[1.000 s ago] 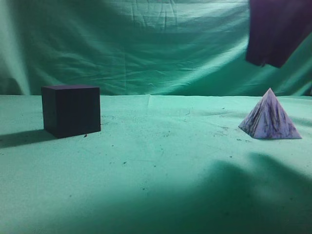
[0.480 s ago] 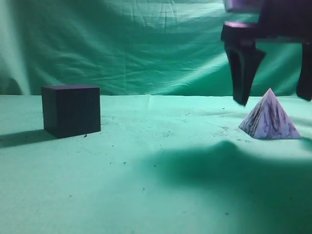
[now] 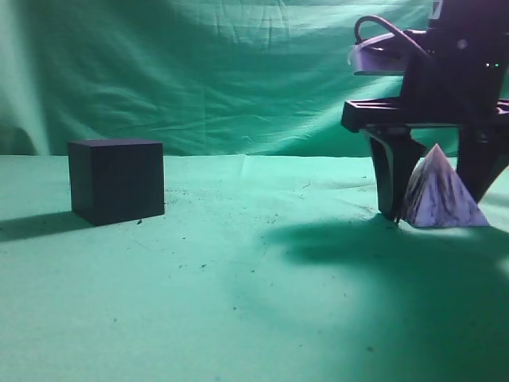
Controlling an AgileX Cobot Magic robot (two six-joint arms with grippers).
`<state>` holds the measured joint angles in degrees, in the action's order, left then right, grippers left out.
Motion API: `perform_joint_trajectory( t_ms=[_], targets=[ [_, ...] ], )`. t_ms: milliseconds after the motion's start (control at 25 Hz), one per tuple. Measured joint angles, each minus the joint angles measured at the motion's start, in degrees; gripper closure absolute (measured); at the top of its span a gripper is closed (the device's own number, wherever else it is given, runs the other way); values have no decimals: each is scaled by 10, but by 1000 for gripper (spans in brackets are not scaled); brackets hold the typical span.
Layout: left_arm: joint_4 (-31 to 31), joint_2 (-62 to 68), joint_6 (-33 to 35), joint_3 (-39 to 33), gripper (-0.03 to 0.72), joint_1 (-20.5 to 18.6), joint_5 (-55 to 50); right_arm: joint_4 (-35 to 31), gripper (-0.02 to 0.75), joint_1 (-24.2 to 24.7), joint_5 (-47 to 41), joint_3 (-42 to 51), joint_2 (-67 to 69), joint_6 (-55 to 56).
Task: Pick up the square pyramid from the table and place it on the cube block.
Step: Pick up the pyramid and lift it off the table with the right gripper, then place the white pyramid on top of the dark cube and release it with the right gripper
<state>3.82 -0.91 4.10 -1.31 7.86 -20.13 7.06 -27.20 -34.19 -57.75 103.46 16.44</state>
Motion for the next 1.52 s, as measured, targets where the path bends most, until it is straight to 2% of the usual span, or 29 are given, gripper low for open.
perform_joint_trajectory(
  t_ms=[80,160,440,640,720,880,1040,1120,1320,1520],
  targets=[
    [0,0,0,0,688,0,0,0,302,0,-1,-2,1,8],
    [0,0,0,0,688,0,0,0,366,0,-9,-5,1,16],
    [0,0,0,0,688,0,0,-1,359,0,-109,-74,5,3],
    [0,0,0,0,688,0,0,-75,359,-9,-177,-209,-27,-91],
    [0,0,0,0,688,0,0,-92,359,-33,-210,-271,-30,-113],
    [0,0,0,0,688,0,0,-104,359,-120,-251,-384,-7,-130],
    [0,0,0,0,688,0,0,-108,359,-201,-294,-474,69,-141],
    [0,0,0,0,688,0,0,-105,359,-225,-314,-508,118,-144],
    [0,0,0,0,688,0,0,-70,359,-249,-343,-566,200,-151],
    [0,0,0,0,688,0,0,-60,359,-249,-318,-580,226,-156]
  ],
)
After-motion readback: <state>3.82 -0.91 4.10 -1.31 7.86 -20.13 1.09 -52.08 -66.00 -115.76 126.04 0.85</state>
